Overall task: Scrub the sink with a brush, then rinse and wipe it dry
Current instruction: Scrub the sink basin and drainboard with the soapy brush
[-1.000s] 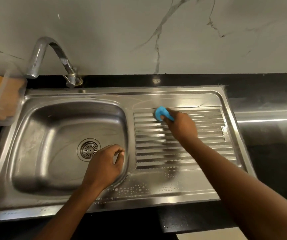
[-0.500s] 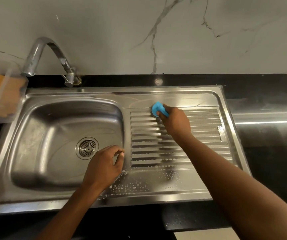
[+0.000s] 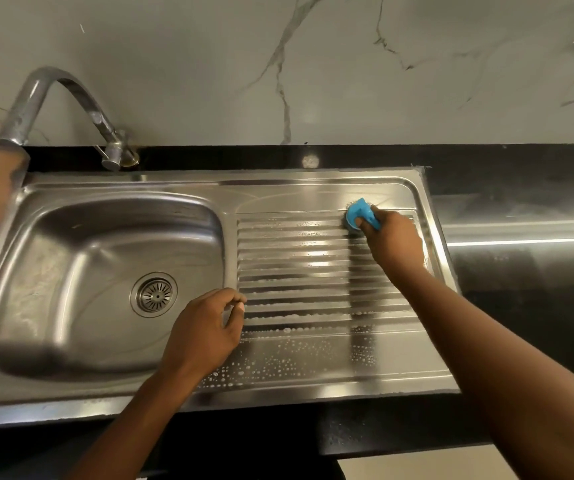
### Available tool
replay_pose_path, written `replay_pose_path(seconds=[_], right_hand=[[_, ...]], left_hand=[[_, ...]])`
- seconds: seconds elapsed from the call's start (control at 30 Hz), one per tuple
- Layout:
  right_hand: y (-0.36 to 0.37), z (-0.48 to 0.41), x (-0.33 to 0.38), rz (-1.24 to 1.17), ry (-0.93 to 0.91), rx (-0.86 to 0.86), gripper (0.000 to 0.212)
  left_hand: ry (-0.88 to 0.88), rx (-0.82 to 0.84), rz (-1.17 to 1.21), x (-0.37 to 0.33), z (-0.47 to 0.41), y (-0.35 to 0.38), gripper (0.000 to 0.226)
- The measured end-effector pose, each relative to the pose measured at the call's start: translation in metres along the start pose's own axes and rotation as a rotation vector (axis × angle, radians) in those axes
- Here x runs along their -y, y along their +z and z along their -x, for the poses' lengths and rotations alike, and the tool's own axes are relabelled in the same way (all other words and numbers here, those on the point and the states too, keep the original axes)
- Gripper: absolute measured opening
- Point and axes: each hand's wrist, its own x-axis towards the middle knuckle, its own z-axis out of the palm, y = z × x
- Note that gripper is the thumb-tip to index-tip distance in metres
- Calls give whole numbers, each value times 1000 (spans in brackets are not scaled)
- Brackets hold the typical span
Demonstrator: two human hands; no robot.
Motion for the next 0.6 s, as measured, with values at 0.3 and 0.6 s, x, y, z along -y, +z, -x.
replay_pose_path(seconds=[0.3,0.6], right_hand=[[45,31,63,-66,-118,126,53],[-31,16,-49,63,-35,11,51]], left_hand=[[5,20,-12,-25,0,20,12],[27,44,-4,-36,-4,35,11]])
